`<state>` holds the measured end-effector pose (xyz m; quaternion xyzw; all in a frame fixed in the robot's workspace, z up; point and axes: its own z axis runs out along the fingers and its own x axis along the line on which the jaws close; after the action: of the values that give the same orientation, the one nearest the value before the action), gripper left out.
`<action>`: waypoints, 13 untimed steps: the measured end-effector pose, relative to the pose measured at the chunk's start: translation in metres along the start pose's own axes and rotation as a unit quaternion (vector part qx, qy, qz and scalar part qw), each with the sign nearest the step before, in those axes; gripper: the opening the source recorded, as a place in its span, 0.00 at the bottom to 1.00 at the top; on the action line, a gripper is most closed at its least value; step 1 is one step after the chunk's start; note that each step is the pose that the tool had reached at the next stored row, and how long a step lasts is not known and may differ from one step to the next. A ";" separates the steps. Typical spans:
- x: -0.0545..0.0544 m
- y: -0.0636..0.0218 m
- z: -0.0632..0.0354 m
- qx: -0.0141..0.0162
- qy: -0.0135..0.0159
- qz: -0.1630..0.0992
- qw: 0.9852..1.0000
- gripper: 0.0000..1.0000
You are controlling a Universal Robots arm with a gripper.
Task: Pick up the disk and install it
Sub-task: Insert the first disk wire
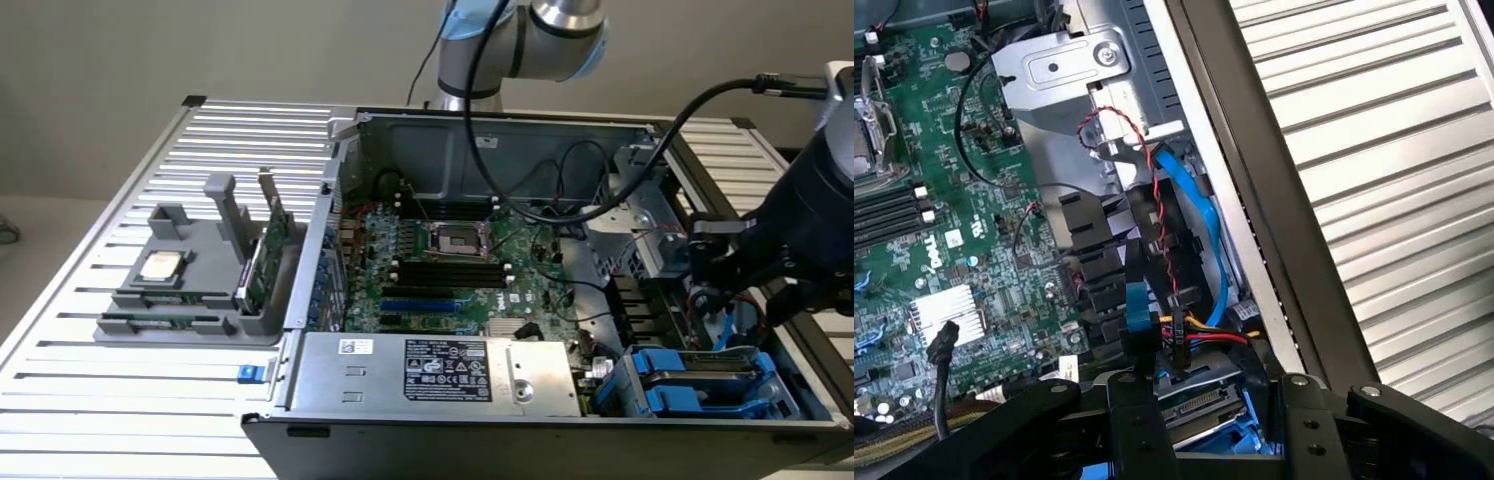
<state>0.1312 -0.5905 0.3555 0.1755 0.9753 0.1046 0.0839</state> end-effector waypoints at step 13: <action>0.009 -0.0008 0.0068 0.015 -0.014 0.010 1.000 0.48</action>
<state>0.1236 -0.5867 0.3476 0.1884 0.9736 0.0888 0.0937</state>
